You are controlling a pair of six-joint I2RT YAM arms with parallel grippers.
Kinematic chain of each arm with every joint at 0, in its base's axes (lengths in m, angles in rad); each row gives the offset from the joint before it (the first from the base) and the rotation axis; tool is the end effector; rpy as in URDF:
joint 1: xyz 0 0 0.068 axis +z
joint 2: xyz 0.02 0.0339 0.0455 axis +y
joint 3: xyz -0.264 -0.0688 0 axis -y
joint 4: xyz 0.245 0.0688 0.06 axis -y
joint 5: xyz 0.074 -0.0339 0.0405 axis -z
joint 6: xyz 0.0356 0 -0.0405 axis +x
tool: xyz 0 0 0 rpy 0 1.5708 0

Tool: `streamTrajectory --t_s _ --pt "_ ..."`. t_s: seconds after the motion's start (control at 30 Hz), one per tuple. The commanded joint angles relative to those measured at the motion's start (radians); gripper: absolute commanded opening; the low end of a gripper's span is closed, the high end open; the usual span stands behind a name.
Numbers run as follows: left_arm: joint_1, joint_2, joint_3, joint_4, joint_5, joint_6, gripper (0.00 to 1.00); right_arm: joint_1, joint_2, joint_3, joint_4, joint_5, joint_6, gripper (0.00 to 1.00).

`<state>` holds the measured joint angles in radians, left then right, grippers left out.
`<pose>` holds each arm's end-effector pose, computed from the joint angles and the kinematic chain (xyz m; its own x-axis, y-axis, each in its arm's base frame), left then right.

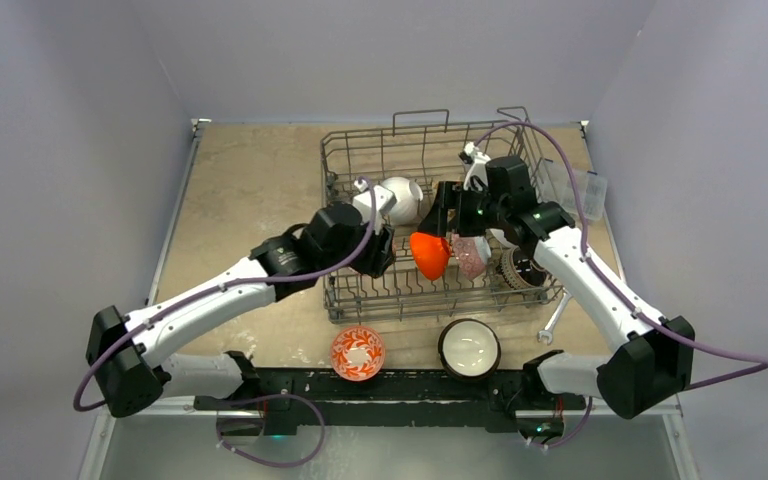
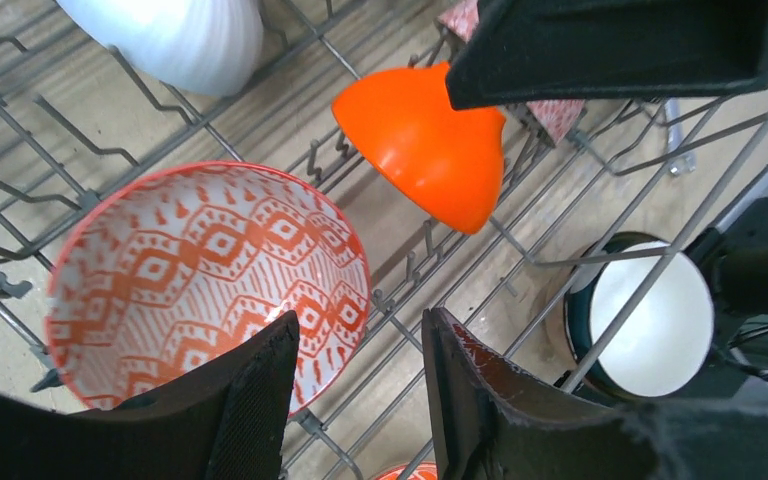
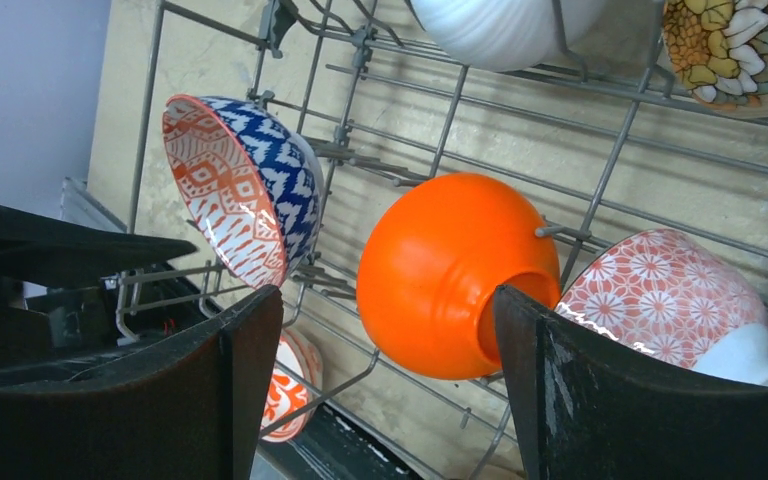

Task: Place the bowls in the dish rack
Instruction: Pick up the bowl from the dish rack.

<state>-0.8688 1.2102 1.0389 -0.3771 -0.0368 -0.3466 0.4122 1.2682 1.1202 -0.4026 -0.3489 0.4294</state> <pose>0.1766 -0.2068 0.3208 -0.5689 0.1470 -0.8091 0.5842 0.7647 -0.2718 0.2554 0.1250 0.3325 -0.7037 0.1193 -0.7004 -0.3854 0.7640 0.5174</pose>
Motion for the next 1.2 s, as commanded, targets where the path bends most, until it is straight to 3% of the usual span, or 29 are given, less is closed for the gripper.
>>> streamTrajectory --t_s 0.0,0.23,0.47,0.6,0.8,0.87,1.03,1.17 --pt "-0.076 0.058 0.057 -0.033 -0.17 0.021 0.47 0.001 -0.028 0.003 0.016 0.0 -0.038 0.78" --pt "-0.13 0.141 0.048 0.01 -0.32 0.006 0.47 0.029 0.006 0.054 -0.066 0.197 -0.121 0.79" --pt "-0.133 0.178 0.036 0.068 -0.317 0.018 0.38 0.166 0.073 0.089 -0.109 0.421 -0.132 0.89" --pt "-0.134 0.189 0.029 0.082 -0.315 0.024 0.3 0.198 0.107 0.093 -0.116 0.477 -0.126 0.91" --pt "-0.135 0.206 0.014 0.1 -0.309 0.024 0.32 0.205 0.122 0.102 -0.122 0.488 -0.146 0.92" --pt "-0.134 0.217 0.017 0.097 -0.314 0.024 0.27 0.213 0.128 0.101 -0.125 0.494 -0.153 0.92" --pt "-0.134 0.221 0.027 0.091 -0.313 0.024 0.01 0.228 0.134 0.101 -0.138 0.513 -0.164 0.91" --pt "-0.134 0.199 0.046 0.074 -0.304 0.015 0.0 0.233 0.131 0.111 -0.149 0.525 -0.173 0.91"
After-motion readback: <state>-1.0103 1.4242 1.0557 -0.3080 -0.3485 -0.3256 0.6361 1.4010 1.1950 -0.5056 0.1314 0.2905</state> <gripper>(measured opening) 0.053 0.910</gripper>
